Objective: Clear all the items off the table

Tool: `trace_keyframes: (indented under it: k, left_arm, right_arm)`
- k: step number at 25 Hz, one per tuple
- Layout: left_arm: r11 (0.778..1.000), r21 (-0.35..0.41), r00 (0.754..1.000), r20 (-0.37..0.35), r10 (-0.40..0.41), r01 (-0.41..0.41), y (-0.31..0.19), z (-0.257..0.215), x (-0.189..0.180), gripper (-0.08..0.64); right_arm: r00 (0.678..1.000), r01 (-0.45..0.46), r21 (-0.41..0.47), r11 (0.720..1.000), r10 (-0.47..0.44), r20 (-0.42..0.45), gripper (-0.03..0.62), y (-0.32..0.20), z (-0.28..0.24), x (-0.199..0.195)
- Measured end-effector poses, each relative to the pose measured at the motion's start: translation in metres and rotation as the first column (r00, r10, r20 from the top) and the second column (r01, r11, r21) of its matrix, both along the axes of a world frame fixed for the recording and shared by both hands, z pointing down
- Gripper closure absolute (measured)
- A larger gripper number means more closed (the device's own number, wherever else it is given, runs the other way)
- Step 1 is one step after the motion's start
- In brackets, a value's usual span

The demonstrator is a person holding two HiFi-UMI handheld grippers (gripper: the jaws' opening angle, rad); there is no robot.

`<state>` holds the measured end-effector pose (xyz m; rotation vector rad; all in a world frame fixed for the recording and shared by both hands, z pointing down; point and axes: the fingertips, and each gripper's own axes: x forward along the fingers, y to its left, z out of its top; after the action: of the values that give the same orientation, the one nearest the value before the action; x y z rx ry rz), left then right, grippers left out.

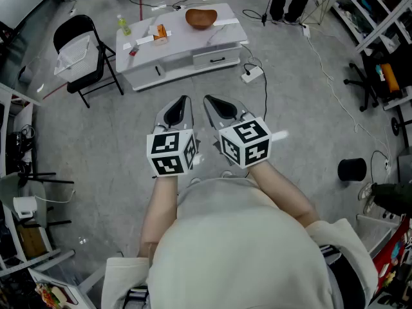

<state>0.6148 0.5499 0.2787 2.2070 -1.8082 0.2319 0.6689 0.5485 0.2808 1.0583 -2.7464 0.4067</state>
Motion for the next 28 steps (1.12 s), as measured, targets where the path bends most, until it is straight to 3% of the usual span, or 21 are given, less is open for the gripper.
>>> trace_keyframes:
  k: [15,28]
  left_arm:
    - [1.000,0.004,1.000,-0.014,-0.019,0.019,0.014,0.003,-0.044,0.552]
    - [0.999,-0.004,0.998,-0.026,-0.049,0.049,0.030,0.013,-0.109,0.551]
  right_arm:
    - [0.999,0.027,0.007,1.000,-0.027,0.019,0.595,0.016,-0.002,-0.045]
    - [0.999,0.026,-0.006,1.000,-0.026,0.033,0.597,0.025,0.005,-0.104]
